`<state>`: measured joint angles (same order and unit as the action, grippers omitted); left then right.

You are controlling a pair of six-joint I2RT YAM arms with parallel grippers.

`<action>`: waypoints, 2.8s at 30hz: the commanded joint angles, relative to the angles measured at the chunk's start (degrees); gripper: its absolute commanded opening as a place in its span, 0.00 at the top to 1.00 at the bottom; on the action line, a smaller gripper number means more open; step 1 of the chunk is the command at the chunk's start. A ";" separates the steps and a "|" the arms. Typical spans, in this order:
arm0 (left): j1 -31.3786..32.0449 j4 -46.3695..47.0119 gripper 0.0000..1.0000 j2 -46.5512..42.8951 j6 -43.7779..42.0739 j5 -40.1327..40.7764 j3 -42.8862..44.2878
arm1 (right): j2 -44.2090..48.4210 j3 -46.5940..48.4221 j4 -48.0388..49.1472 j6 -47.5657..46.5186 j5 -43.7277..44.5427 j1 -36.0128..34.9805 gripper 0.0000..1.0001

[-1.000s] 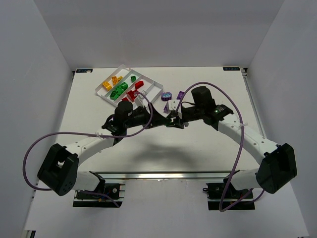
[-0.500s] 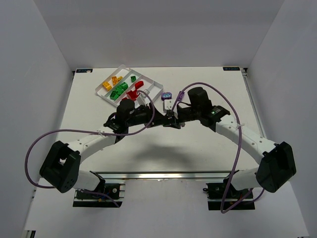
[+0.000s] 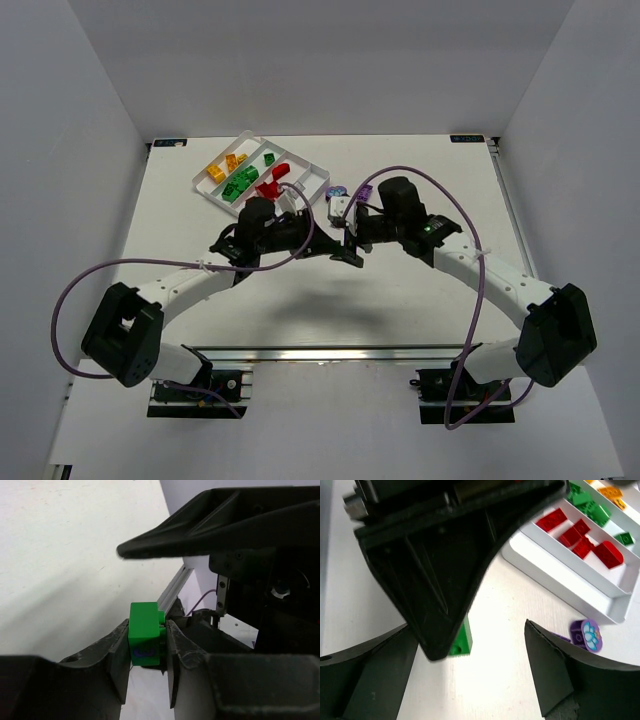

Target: Sort the legos into containers by color

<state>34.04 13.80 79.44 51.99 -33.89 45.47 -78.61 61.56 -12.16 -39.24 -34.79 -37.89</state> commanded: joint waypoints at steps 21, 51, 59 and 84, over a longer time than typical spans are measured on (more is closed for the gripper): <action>-24.11 -34.64 0.87 33.02 -23.86 37.31 52.68 | 5.92 -8.21 2.49 5.32 5.87 8.80 1.00; -24.46 -32.35 0.48 58.73 -25.62 42.14 78.01 | 2.76 -8.04 4.61 9.10 1.56 17.23 0.86; -24.90 -31.82 0.39 55.48 -26.32 42.77 78.19 | 1.53 -6.10 3.64 11.11 1.12 18.64 0.70; -27.19 -26.45 0.38 -21.47 -21.50 40.47 1.04 | -24.57 19.48 -15.79 29.41 34.51 19.43 0.45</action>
<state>6.83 -9.69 66.61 28.08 5.15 51.16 -103.66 80.38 -26.00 -9.63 -5.67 -18.72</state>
